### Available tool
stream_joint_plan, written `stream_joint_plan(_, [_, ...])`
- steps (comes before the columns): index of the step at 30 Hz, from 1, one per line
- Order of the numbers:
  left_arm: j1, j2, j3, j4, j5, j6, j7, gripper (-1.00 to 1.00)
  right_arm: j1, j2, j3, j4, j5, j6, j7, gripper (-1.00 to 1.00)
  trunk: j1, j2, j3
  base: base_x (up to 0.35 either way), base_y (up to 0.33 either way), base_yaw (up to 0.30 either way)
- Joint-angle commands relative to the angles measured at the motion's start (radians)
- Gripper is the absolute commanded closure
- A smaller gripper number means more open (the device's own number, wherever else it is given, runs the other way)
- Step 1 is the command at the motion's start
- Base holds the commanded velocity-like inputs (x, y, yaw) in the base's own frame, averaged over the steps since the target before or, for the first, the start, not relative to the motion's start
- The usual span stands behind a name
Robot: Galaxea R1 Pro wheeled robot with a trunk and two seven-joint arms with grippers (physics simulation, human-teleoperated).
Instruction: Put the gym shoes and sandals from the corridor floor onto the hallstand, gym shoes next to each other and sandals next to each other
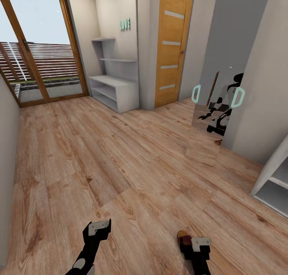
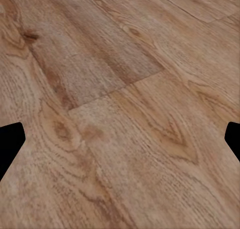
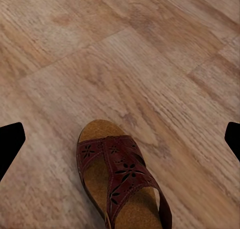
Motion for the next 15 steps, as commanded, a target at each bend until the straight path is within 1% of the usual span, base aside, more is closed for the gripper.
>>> stream_joint_plan(1, [0.0, 0.0, 0.0, 0.0, 0.0, 0.0, 0.0, -1.0, 0.0, 0.0, 0.0, 0.0, 0.0, 0.0, 0.0, -1.0, 0.0, 0.0, 0.0, 0.0, 0.0, 0.0])
stream_joint_plan(15, [0.0, 0.0, 0.0, 0.0, 0.0, 0.0, 0.0, -1.0, 0.0, 0.0, 0.0, 0.0, 0.0, 0.0, 0.0, -1.0, 0.0, 0.0, 0.0, 0.0, 0.0, 0.0])
